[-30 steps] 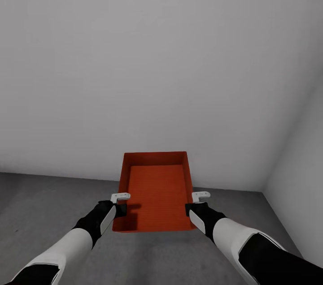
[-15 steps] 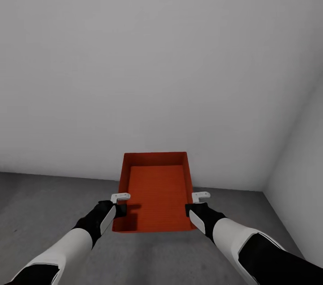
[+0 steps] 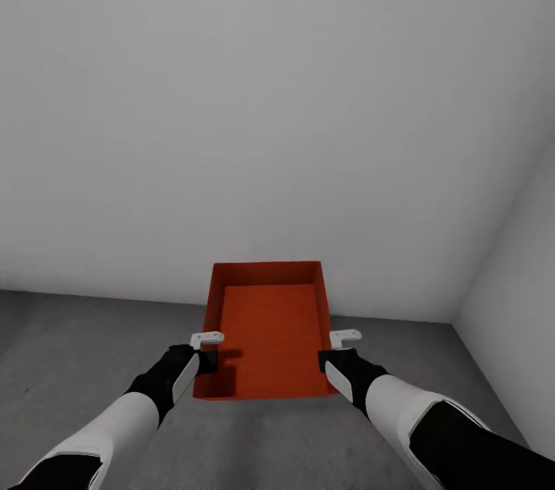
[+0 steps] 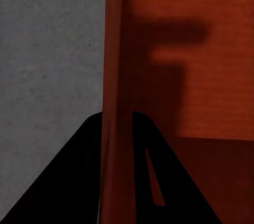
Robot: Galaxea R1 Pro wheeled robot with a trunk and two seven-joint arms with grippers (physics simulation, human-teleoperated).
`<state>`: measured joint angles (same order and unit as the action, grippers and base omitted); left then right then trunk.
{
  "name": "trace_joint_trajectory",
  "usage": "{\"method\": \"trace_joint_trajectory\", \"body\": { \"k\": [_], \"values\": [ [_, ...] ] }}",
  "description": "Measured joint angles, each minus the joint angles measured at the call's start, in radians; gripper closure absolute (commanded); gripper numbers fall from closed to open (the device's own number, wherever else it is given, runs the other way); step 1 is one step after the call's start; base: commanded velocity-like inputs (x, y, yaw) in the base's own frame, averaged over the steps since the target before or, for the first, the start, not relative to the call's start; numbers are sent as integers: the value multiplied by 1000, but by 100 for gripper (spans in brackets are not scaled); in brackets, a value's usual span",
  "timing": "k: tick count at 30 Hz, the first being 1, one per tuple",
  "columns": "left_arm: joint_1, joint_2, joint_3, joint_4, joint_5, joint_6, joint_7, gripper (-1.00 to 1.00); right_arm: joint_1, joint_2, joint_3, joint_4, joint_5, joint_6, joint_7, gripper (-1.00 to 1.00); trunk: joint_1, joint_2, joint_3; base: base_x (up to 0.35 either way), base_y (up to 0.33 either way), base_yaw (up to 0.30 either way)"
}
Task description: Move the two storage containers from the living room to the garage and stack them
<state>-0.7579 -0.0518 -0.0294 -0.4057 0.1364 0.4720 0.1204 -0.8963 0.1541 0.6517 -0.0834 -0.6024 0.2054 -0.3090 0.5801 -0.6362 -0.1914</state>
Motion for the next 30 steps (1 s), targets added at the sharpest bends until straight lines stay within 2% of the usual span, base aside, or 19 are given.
{"method": "trace_joint_trajectory", "body": {
  "k": [30],
  "values": [
    [0,-4,4,0,-8,0,2,100,0,-3,-2,1,1,-2,6,100,115,-211,-142,0,0,0]
  ]
}}
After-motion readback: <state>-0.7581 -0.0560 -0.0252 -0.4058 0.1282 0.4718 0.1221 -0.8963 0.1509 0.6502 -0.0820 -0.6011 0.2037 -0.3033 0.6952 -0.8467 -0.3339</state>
